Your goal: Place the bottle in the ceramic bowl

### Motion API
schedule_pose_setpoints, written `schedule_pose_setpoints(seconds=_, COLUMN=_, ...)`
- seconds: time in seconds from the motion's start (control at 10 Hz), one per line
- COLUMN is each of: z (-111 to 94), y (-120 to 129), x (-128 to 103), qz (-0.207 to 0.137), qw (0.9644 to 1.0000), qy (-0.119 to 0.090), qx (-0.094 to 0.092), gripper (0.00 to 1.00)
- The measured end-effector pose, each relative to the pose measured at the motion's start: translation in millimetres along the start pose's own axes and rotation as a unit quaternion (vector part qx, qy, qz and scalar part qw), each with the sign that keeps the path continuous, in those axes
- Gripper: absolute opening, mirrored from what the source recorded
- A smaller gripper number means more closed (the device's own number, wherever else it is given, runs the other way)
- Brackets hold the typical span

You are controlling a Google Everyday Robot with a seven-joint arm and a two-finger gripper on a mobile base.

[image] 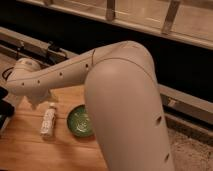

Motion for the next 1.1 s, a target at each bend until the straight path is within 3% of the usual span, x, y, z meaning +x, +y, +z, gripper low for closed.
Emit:
schedule_pose_setpoints(seconds=0.4, z=7.8, y=8.7, x=0.8, qz=-0.014, qw=0.9998, qy=0.010, qx=-0.012, gripper=0.65)
schedule_pose_setpoints(seconds=0.9, z=89.0, y=63.5, x=20.7, qz=-0.056, qw=0.9953, qy=0.063, qx=-0.048, gripper=0.65)
schedule_pose_setpoints(seconds=1.1, z=105.0, y=74.6, x=24.2, qz=-0.066, qw=0.9937, qy=0.076, qx=-0.051, gripper=0.65)
